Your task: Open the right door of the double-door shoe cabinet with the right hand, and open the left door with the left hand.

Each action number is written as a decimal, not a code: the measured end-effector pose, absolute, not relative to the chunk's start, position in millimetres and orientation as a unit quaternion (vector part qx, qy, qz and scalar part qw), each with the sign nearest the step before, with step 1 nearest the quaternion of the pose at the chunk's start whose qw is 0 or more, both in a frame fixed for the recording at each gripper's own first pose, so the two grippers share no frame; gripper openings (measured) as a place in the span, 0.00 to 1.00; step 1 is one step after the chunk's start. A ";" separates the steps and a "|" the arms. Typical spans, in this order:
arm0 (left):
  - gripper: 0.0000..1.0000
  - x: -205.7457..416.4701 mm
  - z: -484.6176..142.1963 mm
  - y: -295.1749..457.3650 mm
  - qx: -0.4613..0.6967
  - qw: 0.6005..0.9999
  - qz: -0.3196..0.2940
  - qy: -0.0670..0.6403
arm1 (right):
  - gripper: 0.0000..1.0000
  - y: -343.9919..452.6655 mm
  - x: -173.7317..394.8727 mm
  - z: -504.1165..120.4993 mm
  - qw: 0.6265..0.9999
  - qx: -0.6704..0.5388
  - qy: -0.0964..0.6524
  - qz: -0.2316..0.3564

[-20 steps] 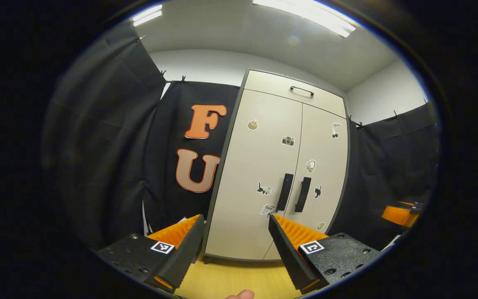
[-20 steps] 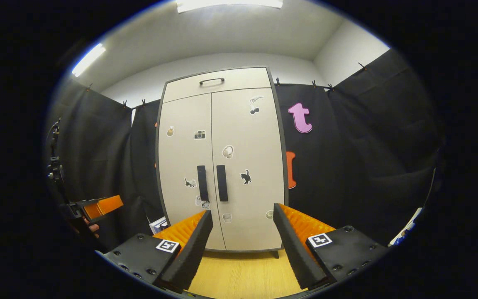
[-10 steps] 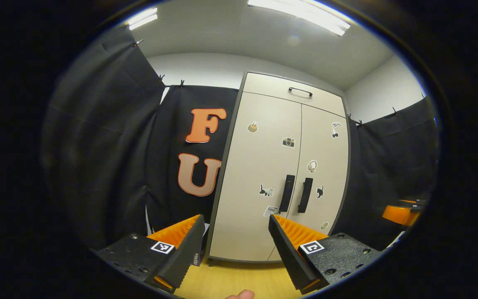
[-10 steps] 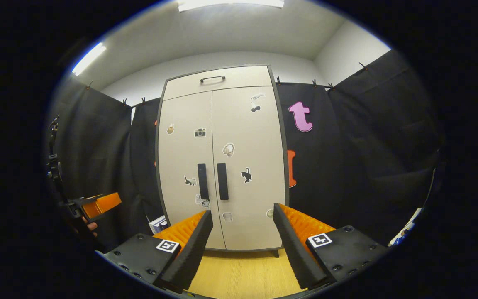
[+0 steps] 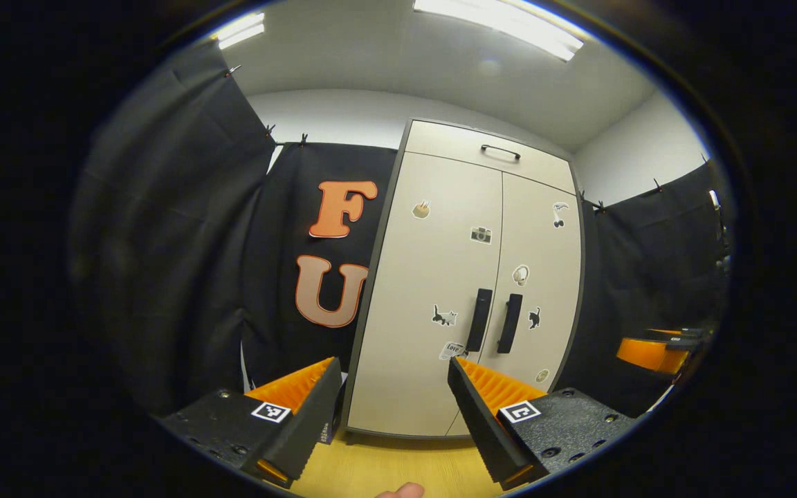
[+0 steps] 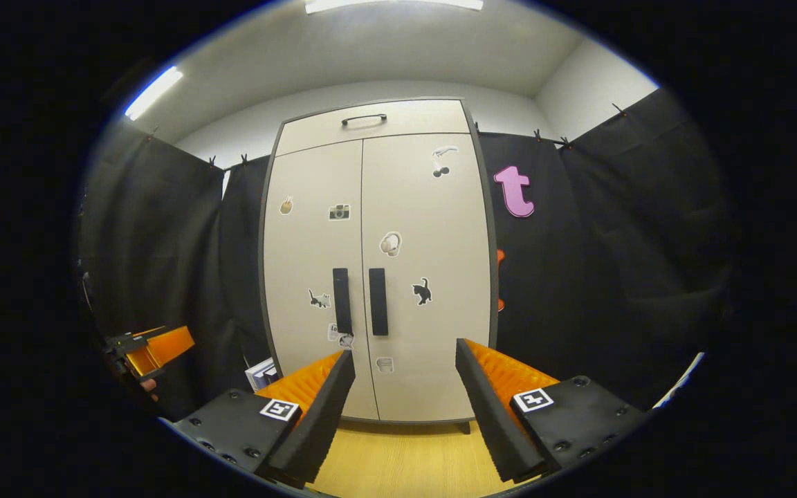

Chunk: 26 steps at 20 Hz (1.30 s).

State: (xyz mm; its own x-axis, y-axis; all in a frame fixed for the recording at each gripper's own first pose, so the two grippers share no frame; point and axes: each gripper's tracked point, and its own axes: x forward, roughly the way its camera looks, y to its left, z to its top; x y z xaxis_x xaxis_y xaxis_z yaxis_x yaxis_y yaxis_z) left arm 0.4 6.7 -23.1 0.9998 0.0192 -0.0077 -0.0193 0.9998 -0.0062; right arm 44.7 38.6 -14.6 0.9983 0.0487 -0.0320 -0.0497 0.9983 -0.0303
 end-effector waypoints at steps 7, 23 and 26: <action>0.94 -9.1 -36.4 11.1 -0.018 0.999 0.034 0.003 | 0.97 67.1 130.2 -2.5 0.996 -0.076 -0.020 0.036; 0.94 -30.3 -49.8 39.3 -0.011 0.995 0.101 -0.021 | 0.96 67.9 299.3 -38.3 0.998 -0.035 0.035 0.024; 0.94 -26.5 -51.9 40.9 -0.016 0.995 0.101 -0.020 | 0.89 68.7 307.7 -36.2 0.999 -0.040 0.027 0.017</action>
State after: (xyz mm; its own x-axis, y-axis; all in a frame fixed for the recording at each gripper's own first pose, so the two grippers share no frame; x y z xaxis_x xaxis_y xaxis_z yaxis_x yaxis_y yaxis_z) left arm -26.5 40.9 -51.9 0.9787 0.2019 0.0366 -0.2006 0.9790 -0.0363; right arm 307.7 68.7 -36.2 0.9980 0.0321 -0.0549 -0.0363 0.9962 -0.0788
